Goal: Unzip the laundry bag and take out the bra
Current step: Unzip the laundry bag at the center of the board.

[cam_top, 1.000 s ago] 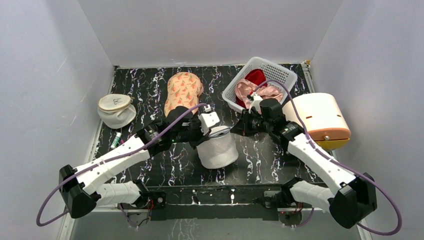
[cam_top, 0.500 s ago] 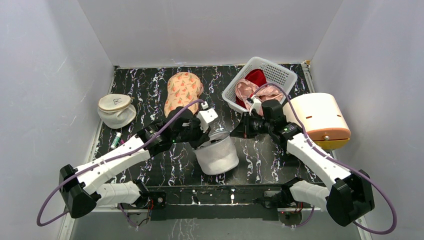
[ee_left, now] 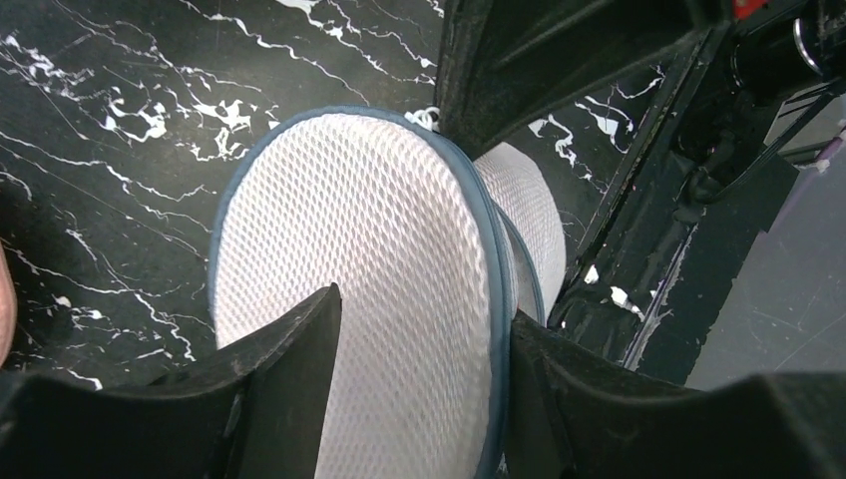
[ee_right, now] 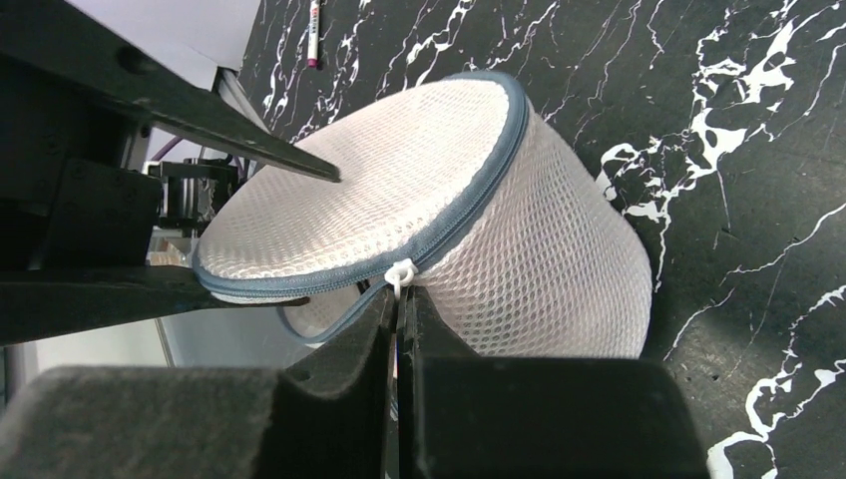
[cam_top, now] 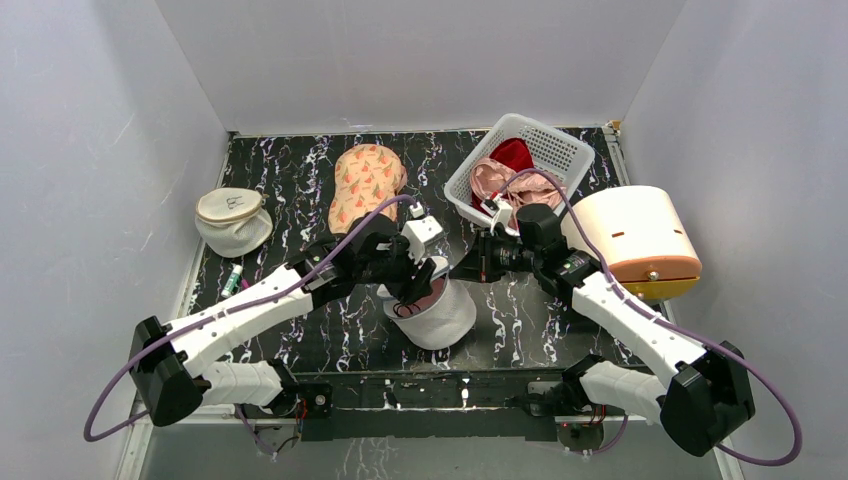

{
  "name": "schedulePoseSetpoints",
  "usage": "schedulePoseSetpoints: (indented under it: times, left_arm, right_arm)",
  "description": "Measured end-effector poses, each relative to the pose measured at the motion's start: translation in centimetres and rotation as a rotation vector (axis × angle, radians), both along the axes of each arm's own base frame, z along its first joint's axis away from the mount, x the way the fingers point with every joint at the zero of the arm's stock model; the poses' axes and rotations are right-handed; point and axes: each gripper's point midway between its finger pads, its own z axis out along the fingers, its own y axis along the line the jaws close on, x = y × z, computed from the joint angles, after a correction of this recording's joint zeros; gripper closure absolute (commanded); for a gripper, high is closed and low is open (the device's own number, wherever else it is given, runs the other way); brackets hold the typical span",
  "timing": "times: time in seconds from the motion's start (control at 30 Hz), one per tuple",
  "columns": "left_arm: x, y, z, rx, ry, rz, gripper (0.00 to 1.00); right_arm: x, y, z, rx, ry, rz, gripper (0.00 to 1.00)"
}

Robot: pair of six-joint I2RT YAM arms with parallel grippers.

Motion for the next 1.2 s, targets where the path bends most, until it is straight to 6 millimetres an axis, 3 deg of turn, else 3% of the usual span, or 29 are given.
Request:
schedulePoseSetpoints:
  times: [0.27,0.37,0.6,0.7,1.03,1.17,1.2]
  left_arm:
    - [0.4,-0.7,-1.0,0.011,0.034,0.018,0.46]
    - [0.8,-0.9,-0.9,0.014,0.029,0.030,0.50]
    - [1.8,-0.6,-1.0,0.046,-0.013,0.057,0.90]
    - [2.1,-0.3,-0.7,0.055,-0.045,0.060,0.99]
    - [1.9,0.4,2.5,0.001,-0.147,0.043,1.00]
    - [2.0,0.3,2.8,-0.009,-0.158,0.047,1.00]
    - [2.0,0.3,2.8,-0.009,-0.158,0.047,0.96]
  right_arm:
    - [-0.6,0.5,0.6,0.016,-0.002,0.014,1.00]
    - [-0.7,0.5,0.7,0.019,-0.003,0.016,1.00]
    - [-0.8,0.7,0.6,0.014,-0.006,0.015,1.00]
    - [-0.2,0.3,0.5,-0.002,-0.021,-0.022,1.00]
    - [2.2,-2.2,0.3,-0.053,-0.039,-0.176,1.00]
    - [2.5,-2.7,0.4,-0.036,-0.027,-0.171,1.00]
    - [2.5,-2.7,0.5,-0.033,-0.027,-0.163,1.00]
